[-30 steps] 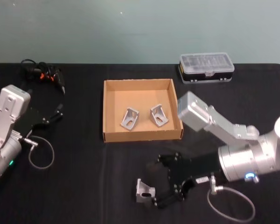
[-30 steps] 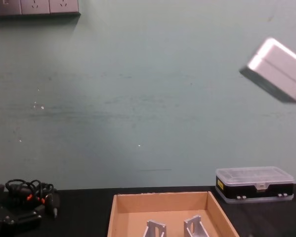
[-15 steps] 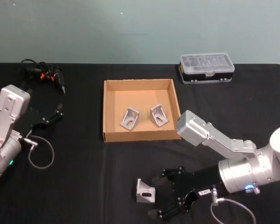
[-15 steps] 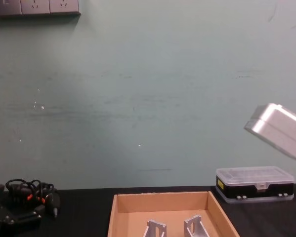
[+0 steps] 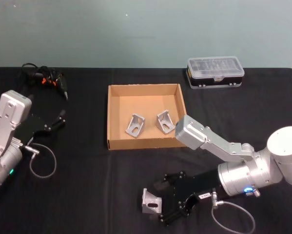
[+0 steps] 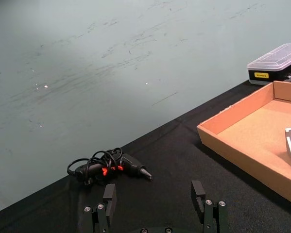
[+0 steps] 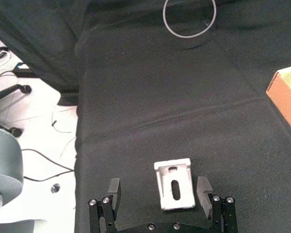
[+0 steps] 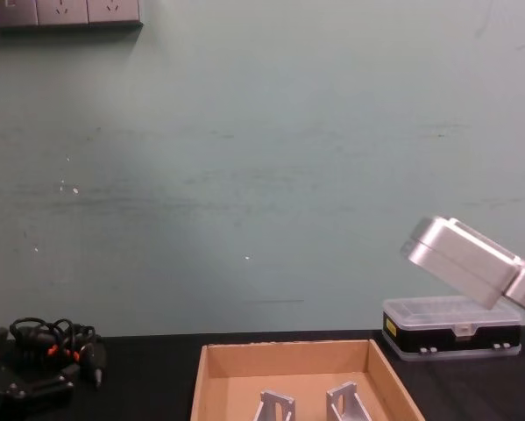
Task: Use one hand to pick up the angle iron from the table and place it into the box.
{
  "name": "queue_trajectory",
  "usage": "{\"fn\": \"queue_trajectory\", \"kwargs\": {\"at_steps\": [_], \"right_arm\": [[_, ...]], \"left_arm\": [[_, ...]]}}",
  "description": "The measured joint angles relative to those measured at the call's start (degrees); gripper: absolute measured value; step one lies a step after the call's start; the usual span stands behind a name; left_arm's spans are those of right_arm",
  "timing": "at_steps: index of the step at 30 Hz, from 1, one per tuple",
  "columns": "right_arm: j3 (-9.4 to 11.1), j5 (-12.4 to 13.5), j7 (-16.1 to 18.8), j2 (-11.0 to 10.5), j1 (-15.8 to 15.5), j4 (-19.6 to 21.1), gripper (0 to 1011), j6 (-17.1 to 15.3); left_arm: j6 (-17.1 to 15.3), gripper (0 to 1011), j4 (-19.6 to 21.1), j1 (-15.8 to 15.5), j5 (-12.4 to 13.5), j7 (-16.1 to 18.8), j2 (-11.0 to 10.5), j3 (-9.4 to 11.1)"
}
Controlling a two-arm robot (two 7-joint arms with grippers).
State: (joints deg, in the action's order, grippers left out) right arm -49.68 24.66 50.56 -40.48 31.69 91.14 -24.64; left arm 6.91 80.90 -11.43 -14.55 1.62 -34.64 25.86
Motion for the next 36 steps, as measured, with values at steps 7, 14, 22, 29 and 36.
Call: {"fn": "queue_trajectory", "kwargs": {"at_steps": [7, 14, 22, 29, 36], "right_arm": [[-1.01, -0.12, 0.03, 1.59, 1.35, -2.59, 1002, 1.15], [-2.10, -0.31, 0.44, 3.77, 2.91, -5.95, 1003, 2.53], [-3.18, -0.44, 1.03, 5.20, 4.00, -7.95, 1003, 3.14], [-3.72, -0.64, 1.12, 6.17, 4.47, -9.23, 1002, 3.93], [-3.84, -0.73, 1.07, 6.67, 4.66, -9.91, 1003, 4.39]], "left_arm": [[0.00, 1011, 0.00, 0.00, 0.00, 0.00, 0.00, 0.00], [0.00, 1011, 0.00, 0.00, 0.00, 0.00, 0.00, 0.00], [0.00, 1011, 0.00, 0.00, 0.00, 0.00, 0.00, 0.00], [0.00, 1011, 0.00, 0.00, 0.00, 0.00, 0.00, 0.00], [0.00, 1011, 0.00, 0.00, 0.00, 0.00, 0.00, 0.00]]}}
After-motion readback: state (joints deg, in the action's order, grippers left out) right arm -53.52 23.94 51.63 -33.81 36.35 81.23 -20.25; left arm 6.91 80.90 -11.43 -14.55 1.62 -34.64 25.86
